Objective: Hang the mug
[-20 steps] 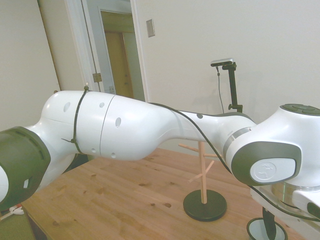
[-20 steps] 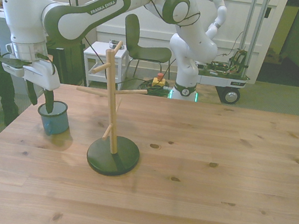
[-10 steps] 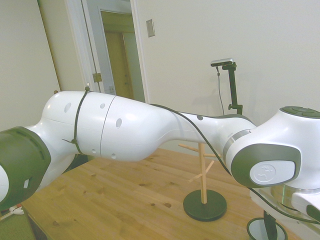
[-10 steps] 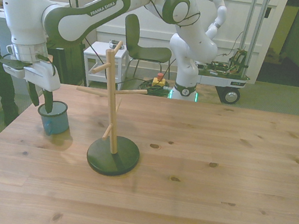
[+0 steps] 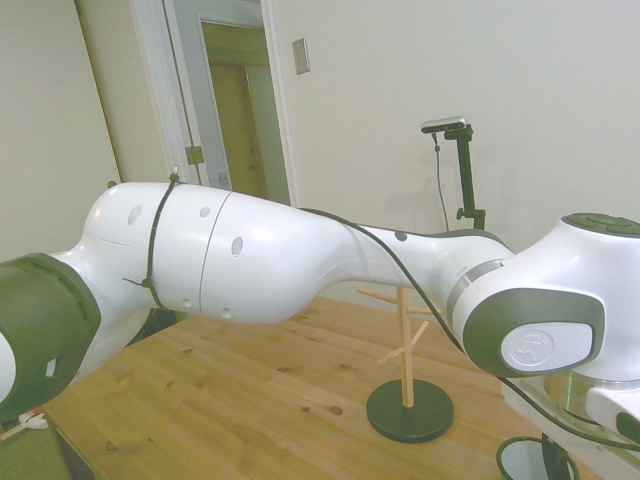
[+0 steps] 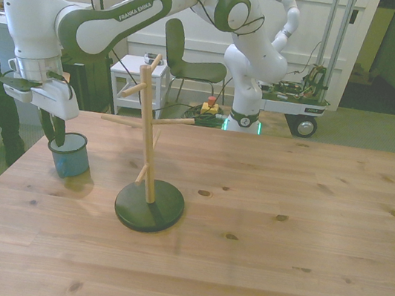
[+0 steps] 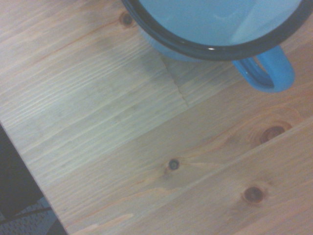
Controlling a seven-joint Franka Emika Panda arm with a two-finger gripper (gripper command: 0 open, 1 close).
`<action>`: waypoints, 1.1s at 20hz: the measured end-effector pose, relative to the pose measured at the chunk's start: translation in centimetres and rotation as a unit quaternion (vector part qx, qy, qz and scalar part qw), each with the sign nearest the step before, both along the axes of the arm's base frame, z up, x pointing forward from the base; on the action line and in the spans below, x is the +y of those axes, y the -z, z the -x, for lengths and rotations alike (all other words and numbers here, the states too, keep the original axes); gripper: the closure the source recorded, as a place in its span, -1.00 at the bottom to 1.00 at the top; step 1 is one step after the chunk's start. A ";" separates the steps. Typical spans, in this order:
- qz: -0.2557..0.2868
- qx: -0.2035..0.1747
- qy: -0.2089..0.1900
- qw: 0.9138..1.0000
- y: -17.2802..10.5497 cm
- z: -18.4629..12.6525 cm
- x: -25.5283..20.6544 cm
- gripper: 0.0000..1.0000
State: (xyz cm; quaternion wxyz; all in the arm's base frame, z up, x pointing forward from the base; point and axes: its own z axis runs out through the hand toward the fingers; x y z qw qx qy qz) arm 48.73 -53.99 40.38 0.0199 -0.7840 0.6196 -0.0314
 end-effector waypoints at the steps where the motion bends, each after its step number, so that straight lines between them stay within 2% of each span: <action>1: 0.000 0.000 0.000 1.000 0.0 0.0 0.0 1.00; 22: 0.002 -0.001 -0.006 1.000 -0.3 -0.5 0.5 1.00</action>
